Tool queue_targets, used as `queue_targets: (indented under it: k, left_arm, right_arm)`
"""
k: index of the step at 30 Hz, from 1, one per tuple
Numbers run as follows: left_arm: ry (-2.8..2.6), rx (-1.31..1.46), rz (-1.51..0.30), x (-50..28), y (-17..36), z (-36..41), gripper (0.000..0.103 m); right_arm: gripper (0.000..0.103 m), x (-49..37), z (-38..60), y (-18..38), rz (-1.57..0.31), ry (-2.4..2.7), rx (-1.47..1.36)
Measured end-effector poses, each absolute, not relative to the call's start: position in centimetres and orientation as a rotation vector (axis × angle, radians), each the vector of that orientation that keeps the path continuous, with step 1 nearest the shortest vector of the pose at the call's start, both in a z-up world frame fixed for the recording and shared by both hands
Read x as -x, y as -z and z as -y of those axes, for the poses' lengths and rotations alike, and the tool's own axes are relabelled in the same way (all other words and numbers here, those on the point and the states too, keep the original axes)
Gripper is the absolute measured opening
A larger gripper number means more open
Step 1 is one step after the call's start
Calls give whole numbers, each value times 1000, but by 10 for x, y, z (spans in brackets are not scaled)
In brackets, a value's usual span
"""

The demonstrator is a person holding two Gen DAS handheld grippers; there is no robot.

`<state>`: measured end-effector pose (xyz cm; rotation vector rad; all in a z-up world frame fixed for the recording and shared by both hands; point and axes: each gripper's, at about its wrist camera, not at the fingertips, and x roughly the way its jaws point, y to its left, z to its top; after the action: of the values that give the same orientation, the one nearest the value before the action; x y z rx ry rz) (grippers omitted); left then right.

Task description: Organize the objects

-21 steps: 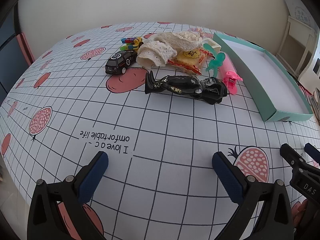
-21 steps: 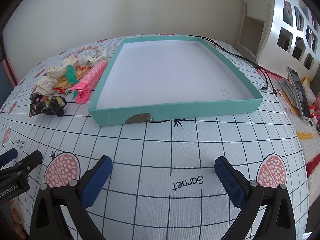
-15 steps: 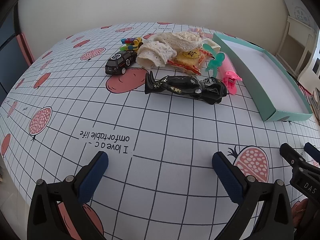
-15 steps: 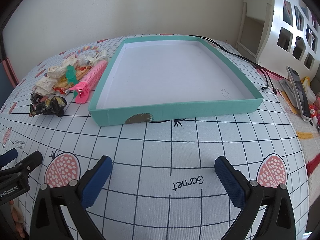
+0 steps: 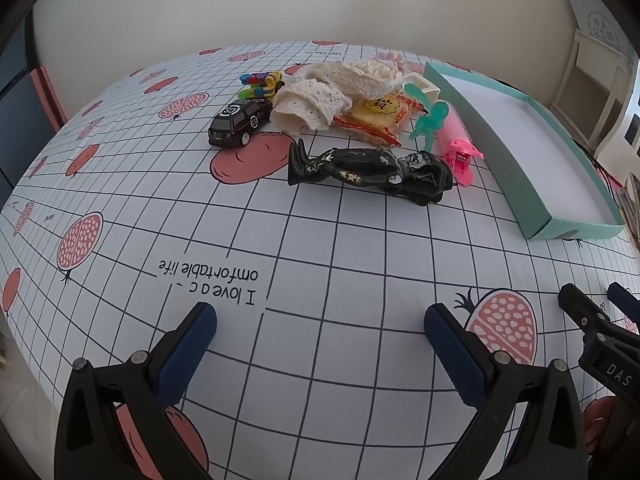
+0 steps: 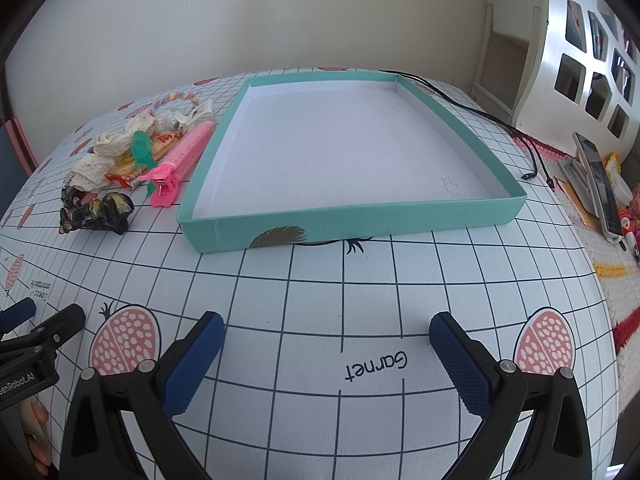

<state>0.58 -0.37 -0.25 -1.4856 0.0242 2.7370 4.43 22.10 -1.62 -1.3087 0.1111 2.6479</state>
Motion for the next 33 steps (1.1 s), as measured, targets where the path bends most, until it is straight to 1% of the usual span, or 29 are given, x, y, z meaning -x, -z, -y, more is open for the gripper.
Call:
queue_targets:
  k: [17, 25, 33]
  left_arm:
    - [-2732, 1493, -30, -5, 2, 2, 103]
    - [-2707, 1537, -39, -1, 0, 4, 103]
    - [-2753, 1460, -50, 5, -30, 3, 103]
  right_arm:
    - [103, -44, -221, 16, -112, -2648, 1308]
    - [103, -38, -216, 19, -111, -2647, 1335]
    - [103, -37, -195, -14, -97, -2716, 1298]
